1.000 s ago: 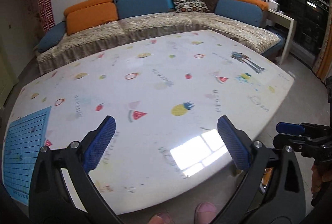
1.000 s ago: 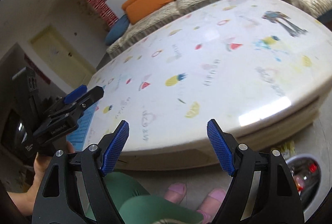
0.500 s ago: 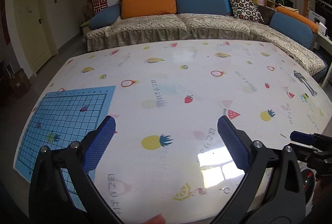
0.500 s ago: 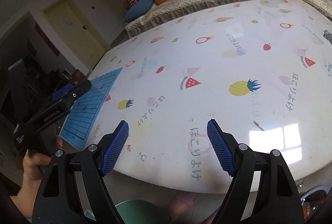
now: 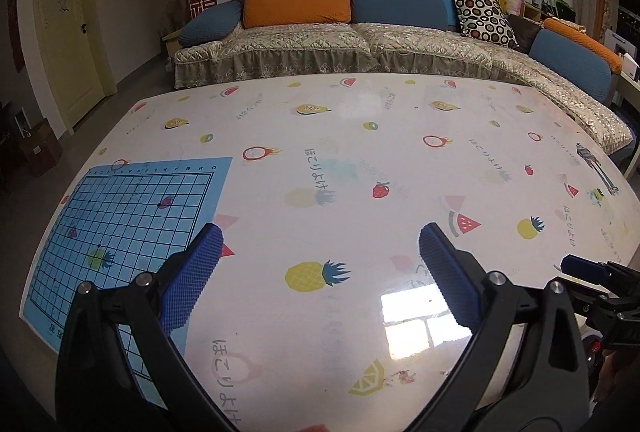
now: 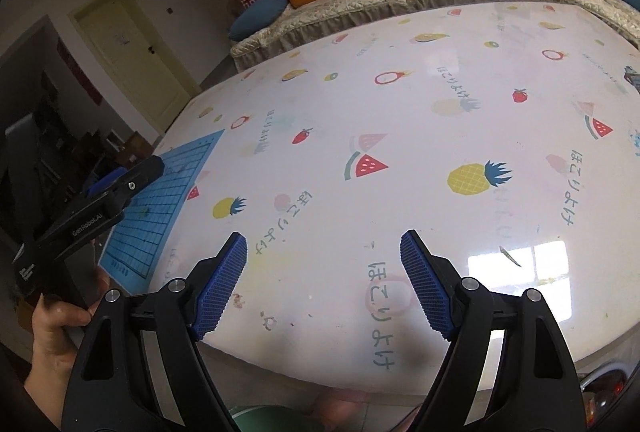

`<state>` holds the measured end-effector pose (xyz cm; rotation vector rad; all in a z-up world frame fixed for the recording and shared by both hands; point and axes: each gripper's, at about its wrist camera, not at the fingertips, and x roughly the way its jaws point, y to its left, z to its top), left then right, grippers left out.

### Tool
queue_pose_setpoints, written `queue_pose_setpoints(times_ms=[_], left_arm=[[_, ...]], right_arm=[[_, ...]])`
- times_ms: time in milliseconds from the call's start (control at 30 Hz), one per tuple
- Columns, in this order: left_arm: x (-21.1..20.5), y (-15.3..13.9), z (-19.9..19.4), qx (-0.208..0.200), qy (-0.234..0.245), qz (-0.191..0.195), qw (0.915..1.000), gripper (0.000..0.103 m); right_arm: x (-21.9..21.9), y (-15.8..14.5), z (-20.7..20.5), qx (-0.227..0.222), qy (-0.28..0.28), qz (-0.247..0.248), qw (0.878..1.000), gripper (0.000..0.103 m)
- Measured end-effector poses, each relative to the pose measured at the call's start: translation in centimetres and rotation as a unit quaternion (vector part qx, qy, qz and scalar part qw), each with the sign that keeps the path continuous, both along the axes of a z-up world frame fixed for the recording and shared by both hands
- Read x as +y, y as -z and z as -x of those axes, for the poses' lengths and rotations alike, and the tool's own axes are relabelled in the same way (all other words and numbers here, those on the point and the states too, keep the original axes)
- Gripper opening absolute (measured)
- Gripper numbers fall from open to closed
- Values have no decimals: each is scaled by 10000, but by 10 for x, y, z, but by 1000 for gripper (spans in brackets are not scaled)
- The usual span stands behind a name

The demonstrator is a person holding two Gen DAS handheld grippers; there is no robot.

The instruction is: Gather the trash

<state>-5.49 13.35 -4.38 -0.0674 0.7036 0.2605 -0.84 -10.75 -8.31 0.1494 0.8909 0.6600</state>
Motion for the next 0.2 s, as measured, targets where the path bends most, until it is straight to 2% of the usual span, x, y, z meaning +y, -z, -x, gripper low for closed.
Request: queue_pose_setpoints(times_ms=[33,200], left_arm=[[0,1,-1,39,5,5,10000,96],[-1,1,0,71,42,-8,10000,96]], right_arm=[[0,0,1,-42,78,26,10000,86],[-3,-4,2,-135,147,10,9998,87]])
